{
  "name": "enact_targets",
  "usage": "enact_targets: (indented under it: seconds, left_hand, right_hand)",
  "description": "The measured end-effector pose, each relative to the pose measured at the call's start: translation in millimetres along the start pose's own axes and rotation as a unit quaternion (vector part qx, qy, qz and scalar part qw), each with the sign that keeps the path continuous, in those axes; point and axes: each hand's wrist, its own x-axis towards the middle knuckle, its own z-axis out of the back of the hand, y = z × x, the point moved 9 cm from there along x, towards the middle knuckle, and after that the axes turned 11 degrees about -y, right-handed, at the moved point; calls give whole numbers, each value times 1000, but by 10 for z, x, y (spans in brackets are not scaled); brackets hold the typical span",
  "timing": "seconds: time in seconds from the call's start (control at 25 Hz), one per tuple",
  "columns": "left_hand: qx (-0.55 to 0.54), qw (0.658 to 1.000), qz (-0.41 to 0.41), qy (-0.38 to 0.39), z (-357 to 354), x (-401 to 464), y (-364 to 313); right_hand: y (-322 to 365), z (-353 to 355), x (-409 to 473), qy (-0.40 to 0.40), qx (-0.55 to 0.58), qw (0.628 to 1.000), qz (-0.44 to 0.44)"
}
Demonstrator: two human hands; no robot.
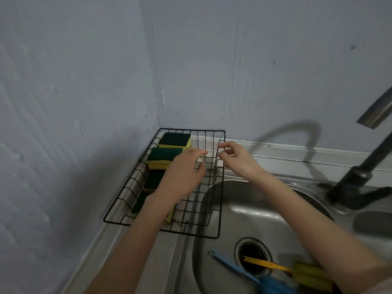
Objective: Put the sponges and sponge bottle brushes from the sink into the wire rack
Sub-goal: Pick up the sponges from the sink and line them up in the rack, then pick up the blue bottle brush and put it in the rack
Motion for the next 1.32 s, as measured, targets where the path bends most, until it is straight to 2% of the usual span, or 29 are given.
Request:
enact_targets:
  seconds: [0.24, 0.4, 0.56, 0.68, 0.76, 1.0, 1.16, 1.24, 1.32]
  left_hand:
    - [-35, 998, -31, 39, -223, -345, -611]
    - [-53, 994, -38, 89, -590, -539, -854]
    - [-81, 983, 32, 162, -1147, -754, -767]
    - [-55, 971, 83, 218, -1648, -987, -523]
    - [-8, 955, 129, 266, -1999, -1204, -266]
    - [77, 870, 230, 429, -2744, -1931, 221]
    - [8, 840, 298, 454, -2894, -2149, 262]
    - [-42, 820, 333, 463, -2924, -2205, 255]
    - [-63, 818, 336, 463, -2921, -2172, 243]
  right_hand:
    - [-409, 495, -360, -27, -13, 999, -21]
    - [-822, 665, -568, -7, -61, 997, -42]
    - [-1272, 700, -787, 54, -143, 987, -58]
    - [-1650, 577, -952, 117, -170, 975, -85]
    - [-1922, 436, -1066, 164, -180, 964, -105]
    - [-2695, 142, -1372, 281, -296, 903, -130]
    - [-3055, 63, -1543, 312, -357, 869, -143]
    - [-3099, 24, -1595, 311, -352, 871, -142]
    - [-3074, 42, -1598, 297, -337, 881, -148]
